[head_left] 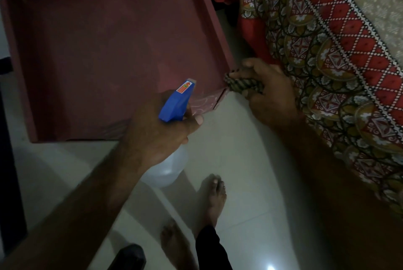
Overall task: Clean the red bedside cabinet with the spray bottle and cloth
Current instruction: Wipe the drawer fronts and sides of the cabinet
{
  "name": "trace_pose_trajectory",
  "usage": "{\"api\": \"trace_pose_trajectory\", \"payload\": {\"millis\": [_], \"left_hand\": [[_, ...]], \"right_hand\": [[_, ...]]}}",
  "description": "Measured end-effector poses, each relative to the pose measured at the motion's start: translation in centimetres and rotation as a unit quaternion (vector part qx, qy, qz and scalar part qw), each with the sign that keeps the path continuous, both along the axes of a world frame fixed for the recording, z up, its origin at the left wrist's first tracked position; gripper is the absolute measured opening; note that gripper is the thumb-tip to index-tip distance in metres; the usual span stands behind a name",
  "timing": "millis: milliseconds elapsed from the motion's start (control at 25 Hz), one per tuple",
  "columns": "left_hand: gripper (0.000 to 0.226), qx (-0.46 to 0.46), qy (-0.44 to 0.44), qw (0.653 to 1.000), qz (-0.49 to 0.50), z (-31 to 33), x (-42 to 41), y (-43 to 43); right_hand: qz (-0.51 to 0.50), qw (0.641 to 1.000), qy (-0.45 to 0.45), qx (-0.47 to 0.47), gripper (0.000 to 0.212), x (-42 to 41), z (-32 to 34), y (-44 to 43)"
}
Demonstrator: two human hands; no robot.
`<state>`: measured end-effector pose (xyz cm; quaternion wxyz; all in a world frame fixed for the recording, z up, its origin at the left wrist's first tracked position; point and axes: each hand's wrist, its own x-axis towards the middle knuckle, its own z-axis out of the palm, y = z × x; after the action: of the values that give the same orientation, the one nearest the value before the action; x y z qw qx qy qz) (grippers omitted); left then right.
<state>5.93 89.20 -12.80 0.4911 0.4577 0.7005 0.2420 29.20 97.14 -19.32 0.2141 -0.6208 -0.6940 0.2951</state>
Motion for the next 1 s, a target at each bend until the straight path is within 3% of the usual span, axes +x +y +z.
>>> {"api": "trace_pose_trajectory", "payload": {"millis": [80,200,360,480,560,640,760,880,1000], "left_hand": [[0.036,0.0,0.018,1.0,0.002,0.0,-0.1,-1.2],[0.035,0.011,0.012,1.0,0.015,0.2,-0.6,-3.0],[0.033,0.03,-0.008,0.999,0.026,0.9,-1.3,-5.9],[0.028,0.036,-0.016,0.999,0.038,1.3,-1.8,-7.8],[0.026,0.04,0.0,0.998,0.046,1.2,-2.2,-8.9],[0.023,0.041,-0.001,0.996,0.073,1.0,-2.4,-9.8],[0.022,0.036,-0.011,0.994,0.104,0.3,-2.4,-11.0],[0.022,0.029,0.015,0.993,0.114,-1.0,-1.7,-11.7],[0.02,0.028,0.018,0.989,0.143,-2.3,-0.2,-12.3]], "right_hand": [[-0.048,0.997,0.006,-0.064,0.071,0.3,-1.3,-3.7],[-0.172,0.965,0.156,-0.121,0.066,-0.1,-2.3,-8.5],[-0.303,0.863,0.363,-0.177,0.057,-1.1,-1.7,-12.3],[-0.33,0.759,0.503,-0.249,0.045,-2.2,-1.9,-13.5],[-0.292,0.724,0.561,-0.278,0.066,-2.8,-1.6,-13.7],[-0.254,0.723,0.567,-0.302,0.087,-3.1,-1.4,-13.2],[-0.223,0.769,0.501,-0.329,0.092,-4.1,-2.1,-12.1],[-0.22,0.785,0.483,-0.32,0.072,-5.0,-3.1,-11.5],[-0.222,0.762,0.518,-0.318,0.054,-4.5,-4.4,-11.3]]}}
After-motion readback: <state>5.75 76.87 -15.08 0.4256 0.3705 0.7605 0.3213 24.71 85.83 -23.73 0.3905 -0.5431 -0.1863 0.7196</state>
